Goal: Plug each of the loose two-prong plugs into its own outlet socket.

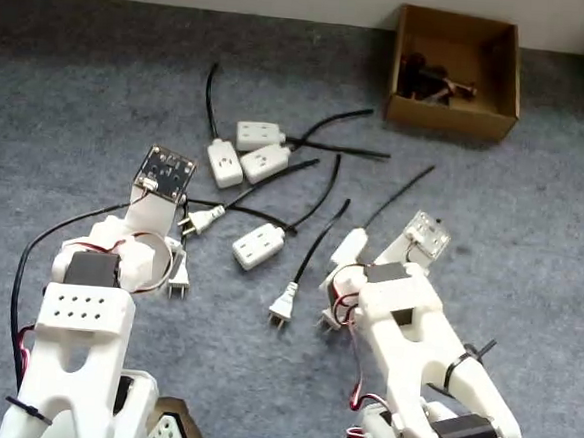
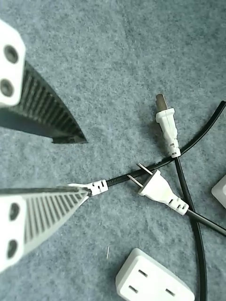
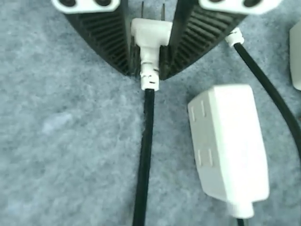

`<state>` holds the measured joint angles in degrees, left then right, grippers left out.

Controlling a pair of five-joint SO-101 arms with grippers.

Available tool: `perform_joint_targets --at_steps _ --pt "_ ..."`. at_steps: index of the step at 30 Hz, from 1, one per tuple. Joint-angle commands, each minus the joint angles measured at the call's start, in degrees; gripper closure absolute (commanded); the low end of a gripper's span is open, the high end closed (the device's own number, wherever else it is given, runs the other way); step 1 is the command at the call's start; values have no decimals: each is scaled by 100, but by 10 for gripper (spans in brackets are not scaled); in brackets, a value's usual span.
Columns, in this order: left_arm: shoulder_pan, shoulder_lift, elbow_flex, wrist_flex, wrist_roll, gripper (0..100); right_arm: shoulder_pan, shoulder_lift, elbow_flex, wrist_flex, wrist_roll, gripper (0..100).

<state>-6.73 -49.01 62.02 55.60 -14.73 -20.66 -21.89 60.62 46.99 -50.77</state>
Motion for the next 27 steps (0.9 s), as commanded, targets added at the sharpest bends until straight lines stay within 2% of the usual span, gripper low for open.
perform_joint_targets --at_steps 1,15,21,27 --pt "-84 -101 -57 -79 70 857 101 -31 66 66 -70 916" --pt "-84 -92 -57 -79 70 857 101 -31 57 338 44 916" --pt "-84 -92 -57 -70 70 857 110 -31 66 347 1495 916" --pt "-84 -92 -57 -62 70 857 110 -31 75 558 2426 915"
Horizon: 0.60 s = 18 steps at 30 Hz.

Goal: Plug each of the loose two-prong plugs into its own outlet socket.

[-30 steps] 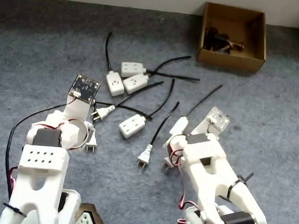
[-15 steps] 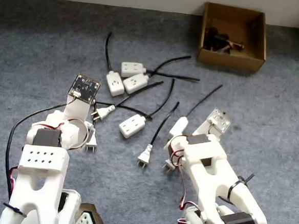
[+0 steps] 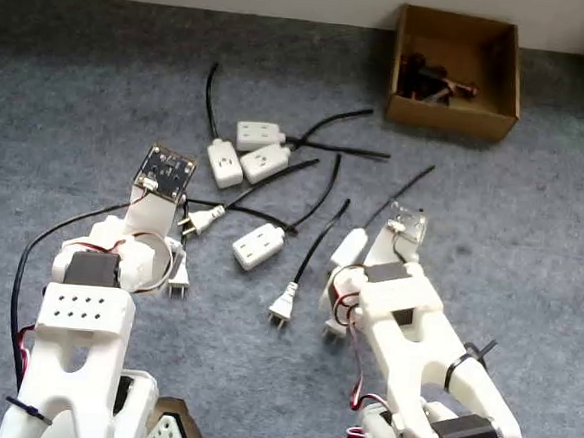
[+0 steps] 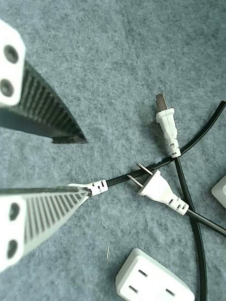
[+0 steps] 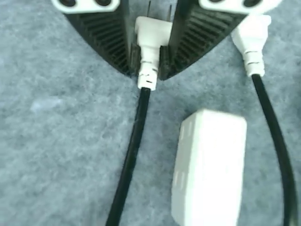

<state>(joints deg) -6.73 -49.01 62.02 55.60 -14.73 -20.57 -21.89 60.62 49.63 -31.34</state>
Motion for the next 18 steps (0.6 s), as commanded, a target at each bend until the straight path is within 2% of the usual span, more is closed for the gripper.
perform_joint_targets --at_steps 1,5,14,18 --pt "-84 -92 -57 -62 70 857 110 -31 57 374 668 915" --pt "-84 -92 -57 -62 70 857 251 -31 31 576 1459 915" --pt "-84 -101 -57 -62 70 857 1305 -31 13 673 3912 915" --pt "-84 -101 -57 -62 70 857 1358 -31 13 690 4193 915"
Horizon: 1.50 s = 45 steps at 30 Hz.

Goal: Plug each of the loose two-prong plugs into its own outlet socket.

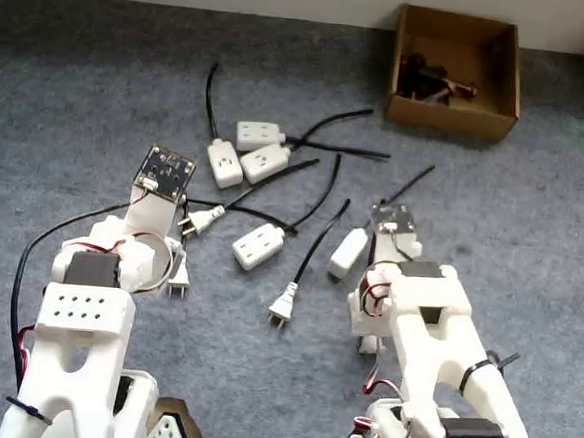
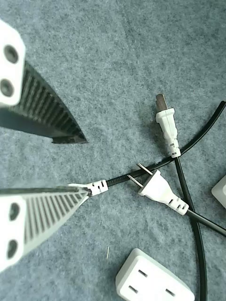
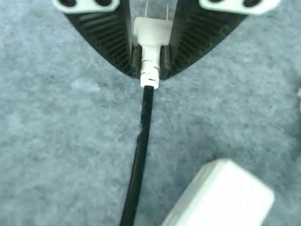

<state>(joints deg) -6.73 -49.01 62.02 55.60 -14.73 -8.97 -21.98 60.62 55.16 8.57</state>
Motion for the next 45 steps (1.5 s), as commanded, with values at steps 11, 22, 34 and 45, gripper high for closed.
perform_joint_targets --at_steps 11,22,34,45 --pt "-84 -110 -48 -53 70 857 198 -22 31 57 229 914" --pt "-84 -110 -48 -53 70 857 171 -31 75 -426 1266 914" --pt "-84 -110 -48 -53 70 857 163 -31 13 136 1916 918" --pt "-84 -110 -48 -53 70 857 163 -31 13 110 1925 988"
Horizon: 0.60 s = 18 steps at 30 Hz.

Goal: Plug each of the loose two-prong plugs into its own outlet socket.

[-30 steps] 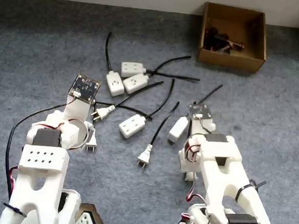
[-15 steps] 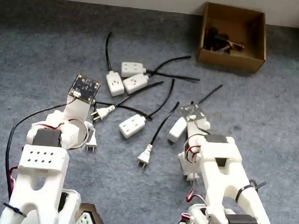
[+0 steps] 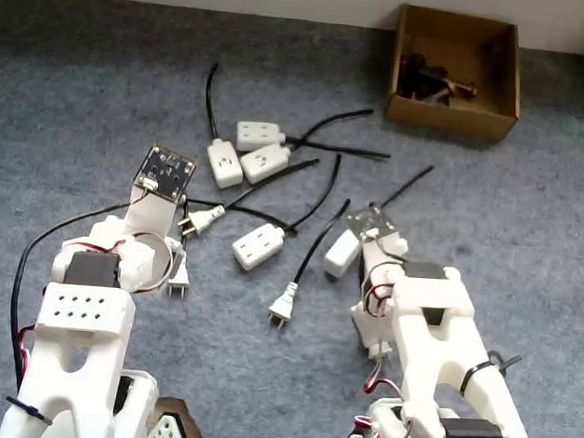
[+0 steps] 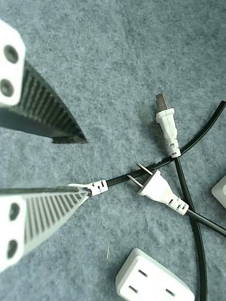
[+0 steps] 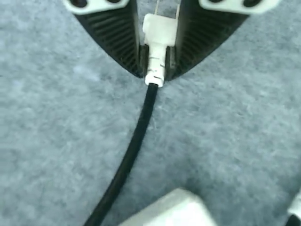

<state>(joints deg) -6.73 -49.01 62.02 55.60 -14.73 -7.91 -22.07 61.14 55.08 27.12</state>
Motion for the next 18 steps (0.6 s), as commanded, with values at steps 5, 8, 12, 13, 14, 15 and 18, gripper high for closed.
perform_joint_targets --at_steps 5,8,12,13,14,15,18 --pt "-84 -119 31 -79 70 856 57 -22 -40 110 70 993" --pt "-84 -119 31 -79 70 856 57 -22 -40 110 70 993" --pt "-84 -119 31 -79 70 856 57 -22 -40 110 70 993" --pt "-84 -119 31 -79 70 856 66 -22 -48 110 70 993" --pt "-84 -119 31 -79 70 856 66 -22 -48 110 70 993" --pt "-84 -119 31 -79 70 856 66 -31 -48 110 70 993" --pt "-84 -119 31 -79 70 856 66 -75 -145 136 70 993"
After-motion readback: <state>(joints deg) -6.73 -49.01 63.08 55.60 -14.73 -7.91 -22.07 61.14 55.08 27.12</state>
